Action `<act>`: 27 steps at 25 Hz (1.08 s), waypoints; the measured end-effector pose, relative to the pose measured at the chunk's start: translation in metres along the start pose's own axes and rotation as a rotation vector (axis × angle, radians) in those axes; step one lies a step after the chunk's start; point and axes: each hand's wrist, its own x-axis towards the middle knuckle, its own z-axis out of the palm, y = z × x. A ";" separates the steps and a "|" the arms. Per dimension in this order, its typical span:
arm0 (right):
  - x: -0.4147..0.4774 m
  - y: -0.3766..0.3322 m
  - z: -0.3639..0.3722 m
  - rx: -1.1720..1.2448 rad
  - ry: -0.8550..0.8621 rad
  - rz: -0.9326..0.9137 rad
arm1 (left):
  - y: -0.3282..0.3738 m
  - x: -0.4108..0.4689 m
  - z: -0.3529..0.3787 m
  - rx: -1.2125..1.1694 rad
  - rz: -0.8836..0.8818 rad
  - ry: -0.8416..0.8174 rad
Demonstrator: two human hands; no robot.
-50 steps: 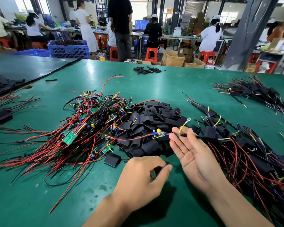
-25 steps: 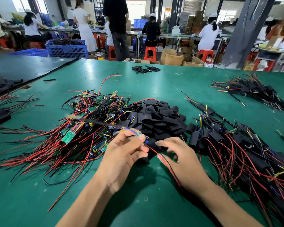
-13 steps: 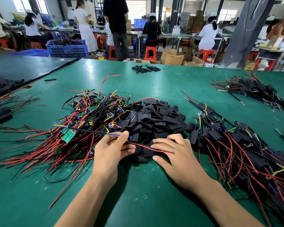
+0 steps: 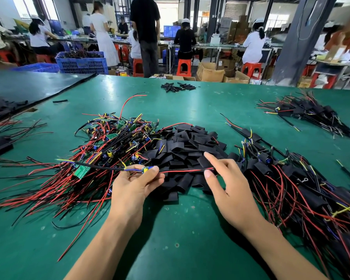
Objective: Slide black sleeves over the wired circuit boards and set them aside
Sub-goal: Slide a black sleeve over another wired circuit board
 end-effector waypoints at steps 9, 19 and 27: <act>0.006 0.006 -0.011 -0.109 0.042 -0.062 | 0.006 0.007 -0.007 0.065 0.177 0.153; 0.002 0.007 -0.010 -0.173 -0.041 -0.115 | 0.007 0.005 -0.009 0.129 0.148 0.123; -0.003 0.000 -0.003 -0.276 -0.006 -0.247 | 0.002 -0.004 0.000 0.168 0.043 -0.074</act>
